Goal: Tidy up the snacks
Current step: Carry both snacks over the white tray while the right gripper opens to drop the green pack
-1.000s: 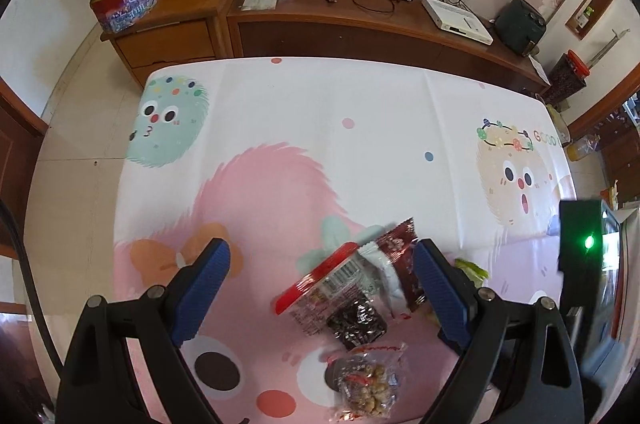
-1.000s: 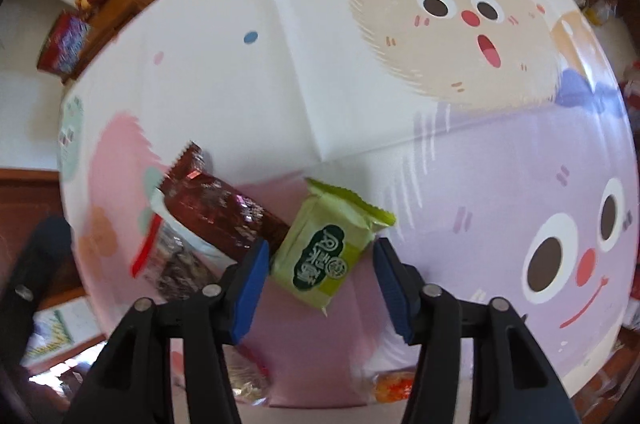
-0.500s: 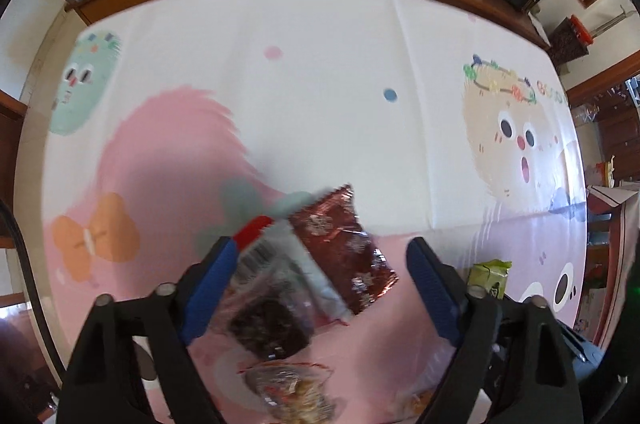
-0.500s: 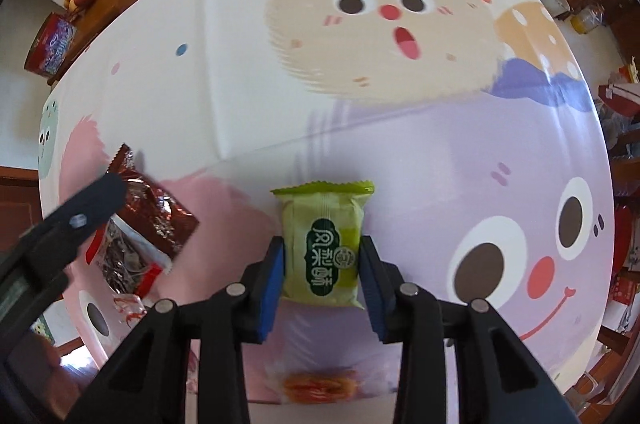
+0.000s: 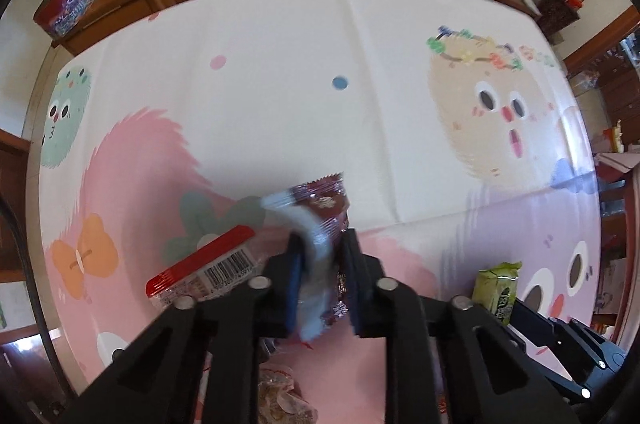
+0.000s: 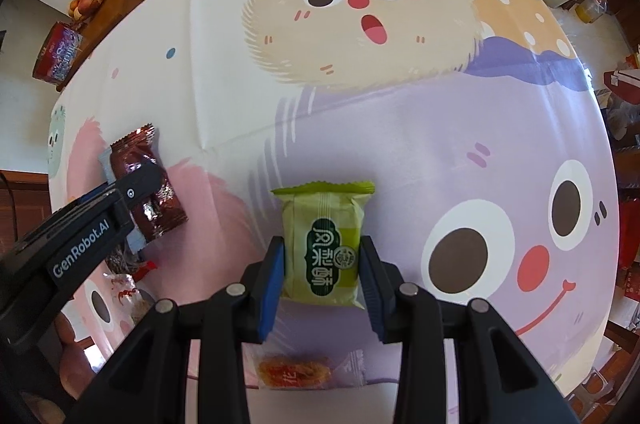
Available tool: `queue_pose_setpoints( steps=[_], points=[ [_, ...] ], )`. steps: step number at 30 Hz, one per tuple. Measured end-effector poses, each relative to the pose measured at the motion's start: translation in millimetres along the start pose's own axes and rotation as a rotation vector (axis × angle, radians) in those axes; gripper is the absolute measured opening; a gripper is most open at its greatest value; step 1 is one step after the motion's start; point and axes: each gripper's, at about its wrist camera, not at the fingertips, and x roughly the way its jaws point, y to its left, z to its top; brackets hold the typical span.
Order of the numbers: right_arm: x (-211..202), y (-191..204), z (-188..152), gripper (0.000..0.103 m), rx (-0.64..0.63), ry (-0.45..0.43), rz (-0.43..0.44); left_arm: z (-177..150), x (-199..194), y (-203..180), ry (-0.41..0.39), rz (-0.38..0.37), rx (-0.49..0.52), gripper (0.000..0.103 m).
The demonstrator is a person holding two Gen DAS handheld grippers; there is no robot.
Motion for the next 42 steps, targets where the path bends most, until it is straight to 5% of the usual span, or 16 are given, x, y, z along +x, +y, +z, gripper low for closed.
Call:
queue_pose_setpoints(
  steps=[12,24,33,42],
  points=[
    [-80.9,-4.6,-32.8,0.036,-0.091,-0.131,0.106,-35.7,-129.0,22.1,-0.158,-0.084,-0.009,0.013],
    [-213.2,18.3,-124.8,0.036,-0.326,-0.338,0.212,-160.6,-270.7,53.7,-0.31,-0.127,-0.032,0.013],
    [-250.9,12.7,-199.0,0.036,-0.443,-0.36,0.25,-248.7,-301.9,50.6,-0.346,-0.084,-0.057,0.013],
    [-245.6,3.3,-240.6,0.036,-0.499,-0.318,0.232,-294.6,-288.4,42.4,-0.307,-0.026,-0.077,0.013]
  ],
)
